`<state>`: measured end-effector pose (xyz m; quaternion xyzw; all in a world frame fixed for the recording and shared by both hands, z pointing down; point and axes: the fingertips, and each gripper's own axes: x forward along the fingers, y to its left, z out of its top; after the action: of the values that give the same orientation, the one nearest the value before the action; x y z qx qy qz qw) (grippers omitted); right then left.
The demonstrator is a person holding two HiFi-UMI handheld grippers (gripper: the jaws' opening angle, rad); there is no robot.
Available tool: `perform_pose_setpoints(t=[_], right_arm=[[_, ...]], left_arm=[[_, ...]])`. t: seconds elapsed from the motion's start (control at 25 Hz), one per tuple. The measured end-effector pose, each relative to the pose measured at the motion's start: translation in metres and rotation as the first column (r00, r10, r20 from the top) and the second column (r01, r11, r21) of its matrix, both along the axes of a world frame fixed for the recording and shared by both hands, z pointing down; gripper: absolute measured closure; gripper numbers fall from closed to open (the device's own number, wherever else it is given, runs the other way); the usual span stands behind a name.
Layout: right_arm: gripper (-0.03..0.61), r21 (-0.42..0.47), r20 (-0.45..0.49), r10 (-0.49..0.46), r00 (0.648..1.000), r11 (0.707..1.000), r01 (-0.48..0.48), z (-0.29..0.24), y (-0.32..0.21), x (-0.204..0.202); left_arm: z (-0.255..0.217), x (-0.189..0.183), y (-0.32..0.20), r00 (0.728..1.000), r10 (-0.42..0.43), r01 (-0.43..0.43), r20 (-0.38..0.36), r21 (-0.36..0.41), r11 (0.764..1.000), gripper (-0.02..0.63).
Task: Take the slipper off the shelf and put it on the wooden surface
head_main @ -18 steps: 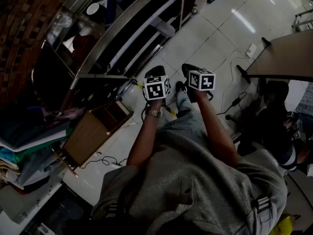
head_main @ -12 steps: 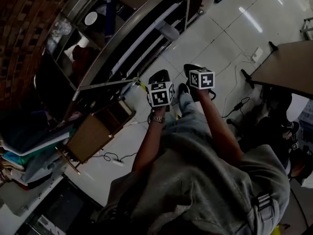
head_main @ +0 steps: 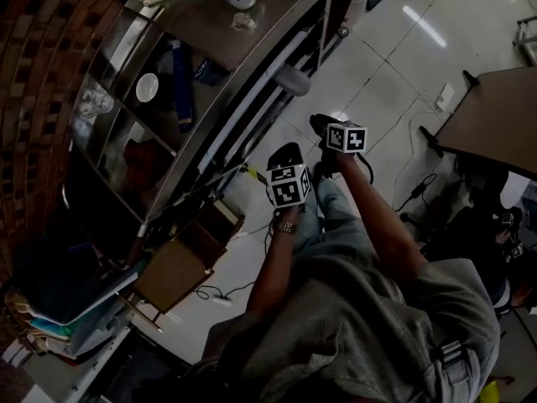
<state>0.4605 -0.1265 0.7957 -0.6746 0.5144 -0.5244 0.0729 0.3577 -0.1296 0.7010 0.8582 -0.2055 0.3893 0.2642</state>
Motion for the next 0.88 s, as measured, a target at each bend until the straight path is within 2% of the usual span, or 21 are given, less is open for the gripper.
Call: perform_pose_setpoints(t=[0.12, 0.2, 0.32, 0.4, 0.44, 0.52, 0.64, 0.68, 0.72, 0.76, 0.8, 0.88], right_arm=[[0.430, -0.024, 0.093, 0.116, 0.989, 0.993, -0.114, 0.073, -0.018, 0.033], [0.426, -0.039, 0.092, 0.180, 0.979, 0.983, -0.177, 0.122, -0.026, 0.057], [0.341, -0.016, 0.171, 0.313, 0.934, 0.949, -0.316, 0.177, -0.037, 0.075], [0.258, 0.029, 0.229, 0.344, 0.910, 0.933, -0.360, 0.204, -0.054, 0.083], [0.238, 0.033, 0.246, 0.350, 0.904, 0.929, -0.368, 0.222, -0.061, 0.086], [0.236, 0.022, 0.271, 0.367, 0.890, 0.922, -0.387, 0.259, -0.076, 0.093], [0.210, 0.033, 0.355, 0.417, 0.837, 0.889, -0.457, 0.301, -0.103, 0.098], [0.210, 0.037, 0.386, 0.422, 0.820, 0.881, -0.471, 0.308, -0.112, 0.096], [0.237, 0.039, 0.409, 0.419, 0.811, 0.879, -0.474, 0.312, -0.119, 0.092], [0.371, 0.046, 0.419, 0.409, 0.811, 0.882, -0.469, 0.312, -0.126, 0.088], [0.447, 0.060, 0.412, 0.393, 0.822, 0.888, -0.455, 0.307, -0.131, 0.087], [0.492, 0.103, 0.357, 0.347, 0.867, 0.908, -0.406, 0.279, -0.139, 0.085]], left_arm=[[0.038, -0.009, 0.005, 1.000, 0.013, -0.013, 0.017, -0.030, 0.999, 0.611], [0.072, -0.018, 0.006, 0.999, -0.004, 0.006, 0.036, -0.057, 0.998, 0.611], [0.123, -0.042, 0.002, 0.996, -0.044, 0.051, 0.072, -0.097, 0.994, 0.611], [0.152, -0.056, -0.002, 0.993, -0.069, 0.080, 0.096, -0.107, 0.991, 0.611], [0.162, -0.063, -0.004, 0.991, -0.084, 0.095, 0.105, -0.108, 0.990, 0.611], [0.179, -0.073, -0.011, 0.988, -0.108, 0.119, 0.110, -0.103, 0.987, 0.611], [0.193, -0.093, -0.027, 0.984, -0.139, 0.149, 0.115, -0.078, 0.986, 0.611], [0.194, -0.103, -0.031, 0.980, -0.160, 0.169, 0.121, -0.069, 0.983, 0.611], [0.194, -0.111, -0.035, 0.975, -0.184, 0.192, 0.127, -0.061, 0.979, 0.611], [0.192, -0.118, -0.038, 0.970, -0.206, 0.215, 0.128, -0.055, 0.975, 0.611], [0.188, -0.122, -0.042, 0.966, -0.225, 0.233, 0.126, -0.050, 0.971, 0.611], [0.173, -0.123, -0.047, 0.963, -0.246, 0.252, 0.114, -0.047, 0.967, 0.611]])
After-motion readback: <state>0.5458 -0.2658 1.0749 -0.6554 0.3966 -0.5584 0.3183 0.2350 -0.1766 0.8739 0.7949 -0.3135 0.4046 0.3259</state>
